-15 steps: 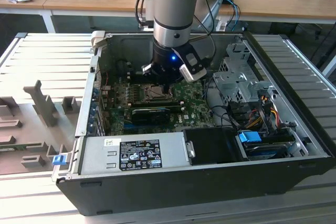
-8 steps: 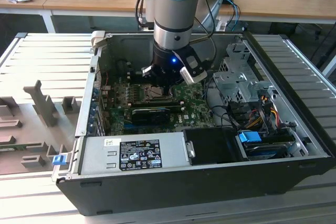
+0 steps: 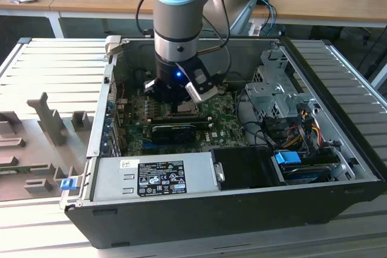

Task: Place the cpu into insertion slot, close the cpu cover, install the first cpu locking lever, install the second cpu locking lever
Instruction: 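Install the second cpu locking lever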

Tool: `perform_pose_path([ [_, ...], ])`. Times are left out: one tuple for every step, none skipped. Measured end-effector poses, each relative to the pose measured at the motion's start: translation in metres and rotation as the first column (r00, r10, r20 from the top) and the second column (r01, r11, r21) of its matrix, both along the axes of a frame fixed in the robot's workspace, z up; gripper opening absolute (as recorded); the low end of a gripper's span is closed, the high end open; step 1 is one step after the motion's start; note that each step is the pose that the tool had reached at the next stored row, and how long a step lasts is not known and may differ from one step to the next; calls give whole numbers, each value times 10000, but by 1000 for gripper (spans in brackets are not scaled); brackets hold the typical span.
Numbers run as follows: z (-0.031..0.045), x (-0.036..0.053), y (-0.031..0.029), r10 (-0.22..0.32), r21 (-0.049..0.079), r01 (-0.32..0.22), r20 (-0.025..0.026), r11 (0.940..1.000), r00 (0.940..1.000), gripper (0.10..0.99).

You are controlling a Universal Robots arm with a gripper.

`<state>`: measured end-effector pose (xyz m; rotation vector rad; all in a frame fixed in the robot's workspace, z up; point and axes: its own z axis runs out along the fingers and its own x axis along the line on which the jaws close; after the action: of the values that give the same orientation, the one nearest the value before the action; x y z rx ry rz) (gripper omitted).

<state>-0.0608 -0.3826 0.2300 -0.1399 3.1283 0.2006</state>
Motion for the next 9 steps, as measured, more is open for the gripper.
perform_pose_path([
  [-15,-19,1,17,25,-17,1,10000,10000,106],
  [-29,-31,0,36,42,-36,0,10000,10000,106],
  [-51,-43,0,67,61,-67,0,10000,10000,106],
  [-69,-49,-1,93,70,-93,0,9999,10000,106],
  [-97,-54,-2,124,79,-124,-1,9999,9999,106],
  [-115,-57,-3,133,90,-133,0,9999,9999,106],
  [-126,-59,-7,133,109,-133,-1,9999,9999,106],
  [-139,-60,-10,132,188,-132,0,9997,9999,106],
  [-157,-60,-13,133,313,-133,3,9994,9999,106],
])
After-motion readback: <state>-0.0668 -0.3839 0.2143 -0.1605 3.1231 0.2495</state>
